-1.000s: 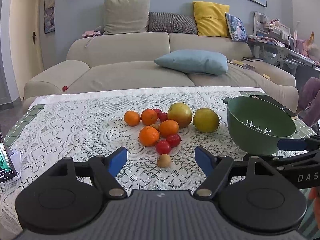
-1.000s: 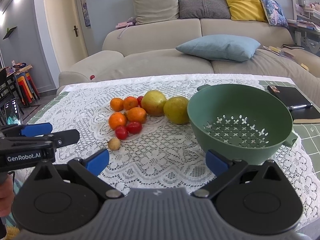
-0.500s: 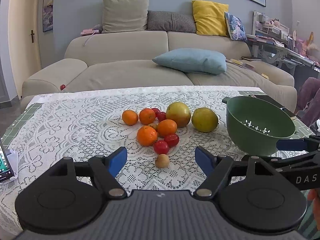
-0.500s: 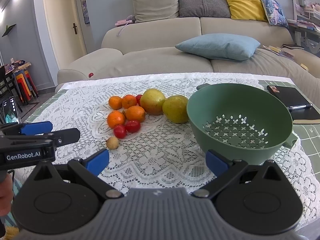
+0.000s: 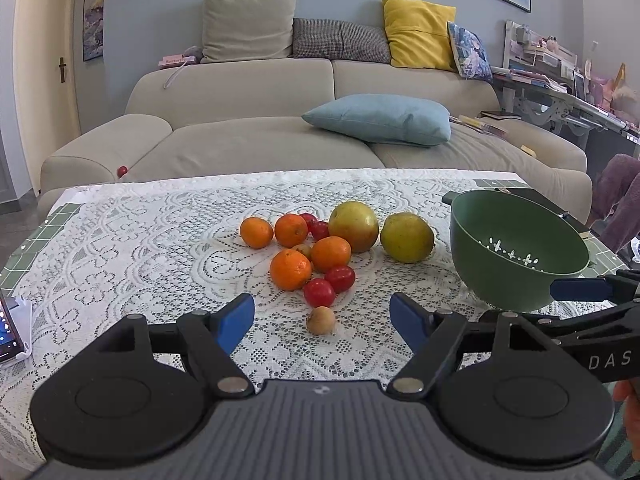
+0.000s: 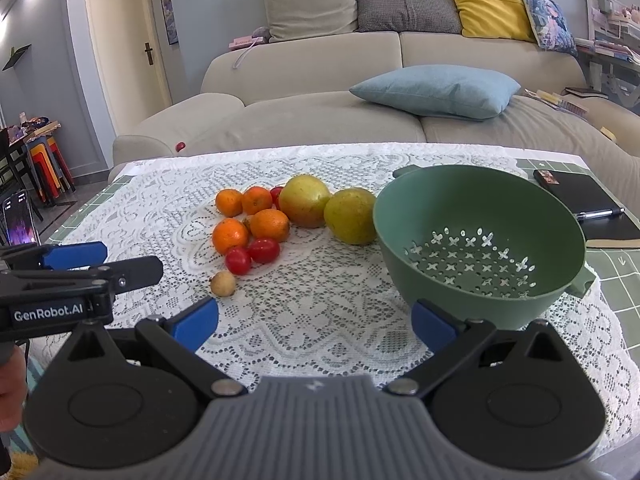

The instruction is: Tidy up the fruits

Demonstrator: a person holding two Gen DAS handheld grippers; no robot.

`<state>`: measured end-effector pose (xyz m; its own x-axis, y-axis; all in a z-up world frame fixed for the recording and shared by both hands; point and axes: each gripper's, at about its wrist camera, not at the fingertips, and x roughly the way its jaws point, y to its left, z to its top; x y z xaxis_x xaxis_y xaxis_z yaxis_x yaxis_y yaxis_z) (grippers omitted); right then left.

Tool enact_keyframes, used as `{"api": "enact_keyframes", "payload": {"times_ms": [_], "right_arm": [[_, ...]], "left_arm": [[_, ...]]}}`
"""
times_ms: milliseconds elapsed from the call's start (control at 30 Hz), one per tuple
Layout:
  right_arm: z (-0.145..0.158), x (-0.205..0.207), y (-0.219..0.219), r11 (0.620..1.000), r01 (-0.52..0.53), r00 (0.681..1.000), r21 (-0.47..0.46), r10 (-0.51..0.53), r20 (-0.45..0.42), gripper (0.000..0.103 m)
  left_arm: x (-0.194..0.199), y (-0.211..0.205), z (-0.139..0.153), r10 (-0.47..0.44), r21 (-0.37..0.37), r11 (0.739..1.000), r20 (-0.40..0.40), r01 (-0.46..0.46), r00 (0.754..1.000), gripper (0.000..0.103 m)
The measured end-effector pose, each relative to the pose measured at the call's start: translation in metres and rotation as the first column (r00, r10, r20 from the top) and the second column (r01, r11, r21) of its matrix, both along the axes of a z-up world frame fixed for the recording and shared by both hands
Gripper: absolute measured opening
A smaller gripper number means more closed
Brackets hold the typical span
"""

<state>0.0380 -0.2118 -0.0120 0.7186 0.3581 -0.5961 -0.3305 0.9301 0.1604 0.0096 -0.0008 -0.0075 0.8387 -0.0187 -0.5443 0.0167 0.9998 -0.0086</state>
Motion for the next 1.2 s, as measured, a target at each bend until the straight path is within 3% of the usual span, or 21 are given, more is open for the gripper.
{"api": "enact_keyframes", "payload": {"times_ms": [767,933,1100,1200], "right_arm": [[-0.004,0.002,0.005,1.000,-0.017,1.000,0.000,0.017,-0.007,0.099],[-0.001,0.008,0.008,0.999,-0.049,0.998,-0.011,0.050,0.041,0.099],[0.004,0.018,0.013,0.994,-0.095,0.989,-0.052,0.100,0.106,0.099],[0.006,0.028,0.019,0.984,-0.140,0.979,-0.112,0.155,0.135,0.092]], "left_arm": [[0.003,0.002,-0.001,0.005,0.008,1.000,-0.006,-0.005,1.000,0.090],[0.009,0.000,0.002,-0.018,0.054,0.998,0.011,0.018,1.000,0.090],[0.020,0.001,0.007,-0.062,0.045,0.997,0.020,0.061,0.998,0.086],[0.029,0.000,0.009,-0.071,0.057,0.996,0.020,0.070,0.997,0.085]]}}
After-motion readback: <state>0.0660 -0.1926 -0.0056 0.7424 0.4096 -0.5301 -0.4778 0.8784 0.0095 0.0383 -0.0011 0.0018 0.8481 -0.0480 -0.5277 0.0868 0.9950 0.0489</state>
